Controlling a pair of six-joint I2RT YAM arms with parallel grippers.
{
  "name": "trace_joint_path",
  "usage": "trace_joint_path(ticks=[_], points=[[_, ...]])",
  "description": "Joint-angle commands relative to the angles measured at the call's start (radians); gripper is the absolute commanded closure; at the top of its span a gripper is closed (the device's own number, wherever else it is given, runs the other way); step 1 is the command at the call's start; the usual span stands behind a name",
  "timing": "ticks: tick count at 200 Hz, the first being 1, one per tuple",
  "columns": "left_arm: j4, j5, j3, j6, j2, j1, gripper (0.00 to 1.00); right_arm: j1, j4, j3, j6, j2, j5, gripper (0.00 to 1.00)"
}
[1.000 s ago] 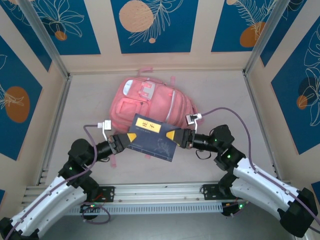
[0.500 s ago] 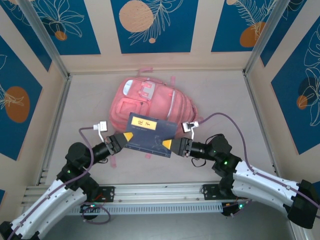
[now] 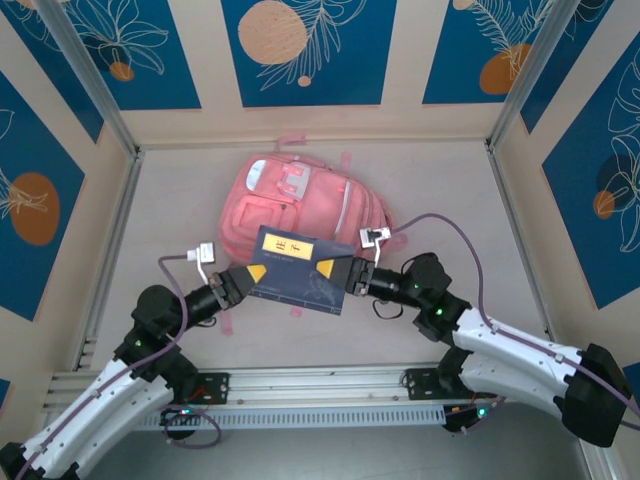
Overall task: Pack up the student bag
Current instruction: Pass the book.
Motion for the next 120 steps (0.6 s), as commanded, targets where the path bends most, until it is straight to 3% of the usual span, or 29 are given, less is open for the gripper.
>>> trace_joint_path(ticks=[1, 86, 120], points=[[0.044, -0.006, -0.005, -0.006, -0.019, 0.006, 1.00, 0.012, 0.059, 0.053, -0.012, 0.015, -0.021, 0.64], [-0.003, -0.052, -0.017, 0.013, -0.037, 0.006, 1.00, 0.014, 0.023, -0.035, 0.016, -0.067, 0.044, 0.65], [0.005, -0.051, -0.021, 0.009, -0.020, 0.006, 1.00, 0.015, -0.006, 0.005, -0.003, -0.037, 0.027, 1.00]])
